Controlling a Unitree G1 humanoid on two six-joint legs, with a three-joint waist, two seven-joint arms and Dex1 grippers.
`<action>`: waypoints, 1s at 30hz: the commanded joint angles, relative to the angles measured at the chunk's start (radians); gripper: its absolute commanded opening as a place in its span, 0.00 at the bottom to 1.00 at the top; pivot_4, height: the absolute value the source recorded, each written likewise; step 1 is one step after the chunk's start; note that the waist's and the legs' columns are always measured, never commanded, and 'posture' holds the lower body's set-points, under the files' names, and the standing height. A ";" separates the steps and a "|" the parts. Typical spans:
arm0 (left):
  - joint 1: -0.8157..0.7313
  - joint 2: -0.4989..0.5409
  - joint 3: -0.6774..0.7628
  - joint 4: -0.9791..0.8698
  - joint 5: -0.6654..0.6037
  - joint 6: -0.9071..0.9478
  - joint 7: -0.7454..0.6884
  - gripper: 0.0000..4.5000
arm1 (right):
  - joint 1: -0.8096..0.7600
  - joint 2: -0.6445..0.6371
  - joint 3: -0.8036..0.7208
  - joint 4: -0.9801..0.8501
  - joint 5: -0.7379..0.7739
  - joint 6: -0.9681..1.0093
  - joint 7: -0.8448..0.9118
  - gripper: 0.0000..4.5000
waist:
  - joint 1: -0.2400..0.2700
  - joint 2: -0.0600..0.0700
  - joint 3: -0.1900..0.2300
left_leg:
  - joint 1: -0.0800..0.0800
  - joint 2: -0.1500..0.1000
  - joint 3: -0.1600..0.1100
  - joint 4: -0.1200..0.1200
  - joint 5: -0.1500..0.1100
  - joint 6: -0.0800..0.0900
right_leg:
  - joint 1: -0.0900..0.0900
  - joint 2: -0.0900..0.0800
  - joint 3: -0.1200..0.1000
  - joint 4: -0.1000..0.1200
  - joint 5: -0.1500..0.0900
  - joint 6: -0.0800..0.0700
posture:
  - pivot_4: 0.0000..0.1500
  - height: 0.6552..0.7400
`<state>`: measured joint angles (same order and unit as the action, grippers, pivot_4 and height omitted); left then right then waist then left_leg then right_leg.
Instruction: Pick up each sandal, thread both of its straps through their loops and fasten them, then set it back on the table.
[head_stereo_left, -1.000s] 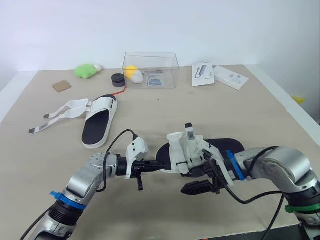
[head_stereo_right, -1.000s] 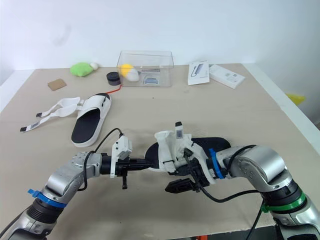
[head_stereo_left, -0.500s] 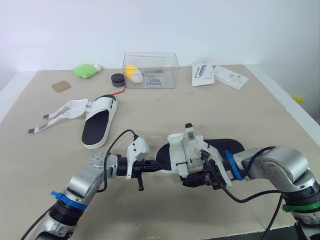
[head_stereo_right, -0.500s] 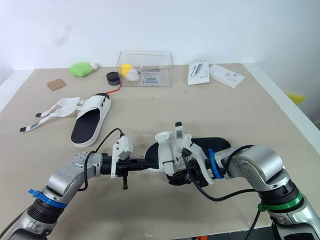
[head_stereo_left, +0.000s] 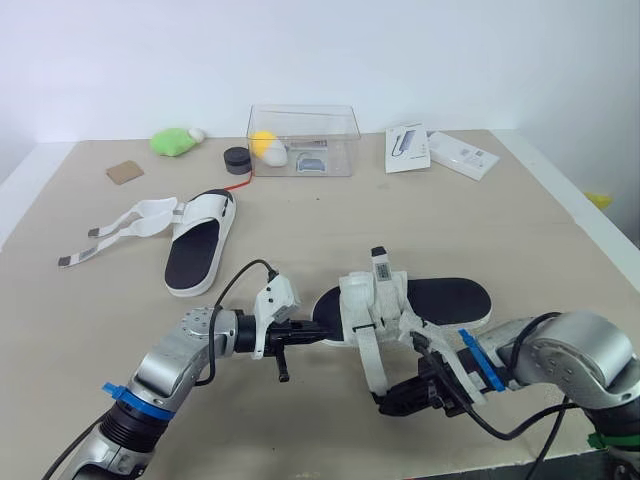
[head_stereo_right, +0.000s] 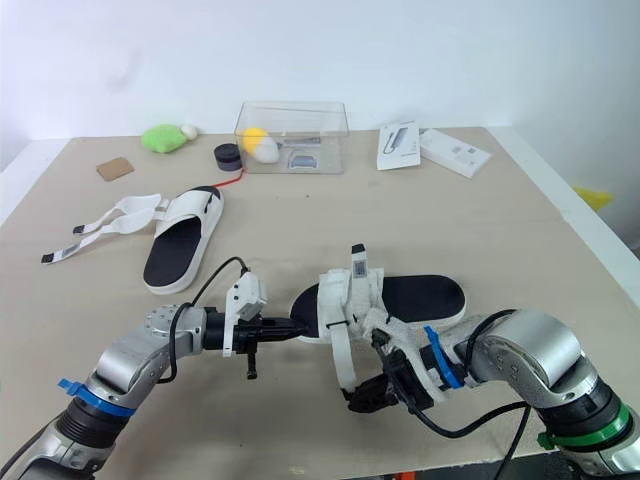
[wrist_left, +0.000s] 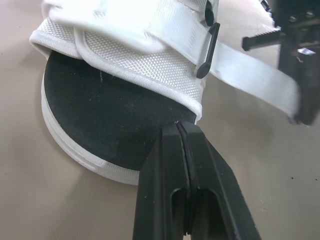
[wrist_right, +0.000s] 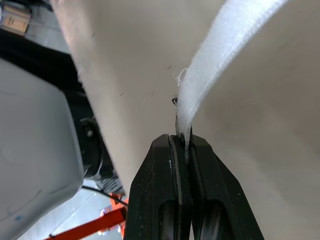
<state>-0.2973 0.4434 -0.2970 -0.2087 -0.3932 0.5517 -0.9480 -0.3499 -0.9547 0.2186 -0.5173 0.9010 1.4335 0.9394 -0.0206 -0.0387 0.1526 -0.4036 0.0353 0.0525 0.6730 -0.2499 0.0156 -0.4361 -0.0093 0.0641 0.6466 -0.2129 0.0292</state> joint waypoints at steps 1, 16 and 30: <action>0.014 0.004 -0.017 -0.002 0.007 0.012 -0.001 0.00 | 0.001 -0.020 -0.014 -0.031 0.031 0.000 0.022 0.01 | 0.000 0.000 0.000 | 0.000 0.000 0.000 0.000 0.000 0.000 | 0.000 0.000 0.000 0.000 0.000 0.000 | 1.00 1.00; 0.031 0.016 -0.019 -0.022 -0.003 0.031 -0.006 0.00 | 0.254 -0.244 -0.145 -0.084 -0.300 -0.654 0.188 0.69 | 0.001 0.000 0.000 | -0.001 -0.001 -0.001 -0.001 0.000 0.000 | 0.000 -0.002 -0.002 0.000 -0.002 0.001 | 1.00 1.00; 0.037 0.016 -0.020 -0.024 -0.006 0.036 -0.008 0.00 | 0.194 0.013 -0.195 0.530 -1.048 -2.657 0.163 0.95 | -0.002 0.002 0.003 | 0.014 -0.004 0.001 -0.001 0.000 -0.002 | 0.014 -0.003 0.000 0.000 -0.005 -0.002 | 1.00 1.00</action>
<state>-0.2638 0.4543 -0.3136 -0.2246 -0.3988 0.5824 -0.9526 -0.1306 -0.9576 0.0338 -0.0241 -0.0687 -1.0533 1.1518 -0.0228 -0.0369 0.1557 -0.3895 0.0309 0.0540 0.6721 -0.2492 0.0137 -0.4223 -0.0128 0.0647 0.6465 -0.2181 0.0272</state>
